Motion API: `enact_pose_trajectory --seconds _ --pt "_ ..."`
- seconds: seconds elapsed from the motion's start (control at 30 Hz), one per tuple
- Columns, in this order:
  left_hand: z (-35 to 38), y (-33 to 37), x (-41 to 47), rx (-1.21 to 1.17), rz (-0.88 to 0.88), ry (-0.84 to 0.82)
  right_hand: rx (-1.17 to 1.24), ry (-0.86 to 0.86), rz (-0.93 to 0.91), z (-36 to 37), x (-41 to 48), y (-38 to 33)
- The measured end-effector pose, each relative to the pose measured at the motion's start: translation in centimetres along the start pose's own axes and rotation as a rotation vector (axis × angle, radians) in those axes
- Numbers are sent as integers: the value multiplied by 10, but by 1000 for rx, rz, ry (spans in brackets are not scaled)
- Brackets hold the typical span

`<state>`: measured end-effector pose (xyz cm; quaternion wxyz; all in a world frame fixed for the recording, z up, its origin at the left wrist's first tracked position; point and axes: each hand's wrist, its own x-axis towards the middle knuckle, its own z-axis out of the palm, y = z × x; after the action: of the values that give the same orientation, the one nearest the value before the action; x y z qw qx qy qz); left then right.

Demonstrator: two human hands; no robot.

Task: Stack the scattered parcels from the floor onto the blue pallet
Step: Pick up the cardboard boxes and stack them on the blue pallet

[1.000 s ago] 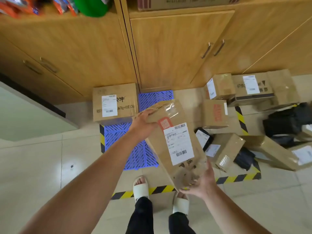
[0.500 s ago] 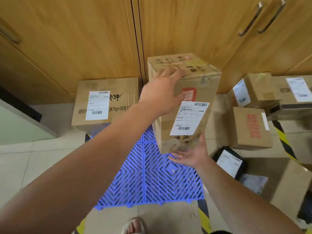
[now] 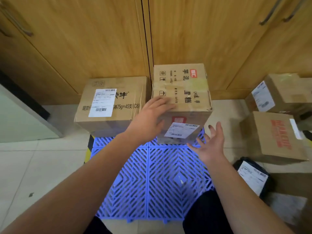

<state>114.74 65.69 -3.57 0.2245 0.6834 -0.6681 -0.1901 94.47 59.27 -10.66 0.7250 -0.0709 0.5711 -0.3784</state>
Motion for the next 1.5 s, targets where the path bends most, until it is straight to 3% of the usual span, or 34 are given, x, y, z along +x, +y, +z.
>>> enact_pose_trajectory --seconds 0.17,0.23,0.3,0.73,0.97,1.23,1.37,1.5 --pt "-18 32 -10 -604 -521 232 -407 -162 -479 21 -48 -29" --pt "-20 29 0 -750 -770 262 -556 -183 -536 38 -41 -41" --pt "-17 21 11 -932 -877 244 -582 -149 -540 48 -25 -44" --pt "-17 -26 39 -1118 -783 396 -578 -196 -466 114 5 -36" --pt "-10 -46 48 -1106 -748 377 -551 -214 -486 125 18 -30" --pt "-9 -54 47 -1141 -720 425 -579 -212 -377 127 22 -29" --pt "-16 -22 3 -1125 -877 440 -555 -132 -176 94 -16 -42" --pt "-41 44 -51 -1267 -1108 258 -550 0 20 38 -124 -60"
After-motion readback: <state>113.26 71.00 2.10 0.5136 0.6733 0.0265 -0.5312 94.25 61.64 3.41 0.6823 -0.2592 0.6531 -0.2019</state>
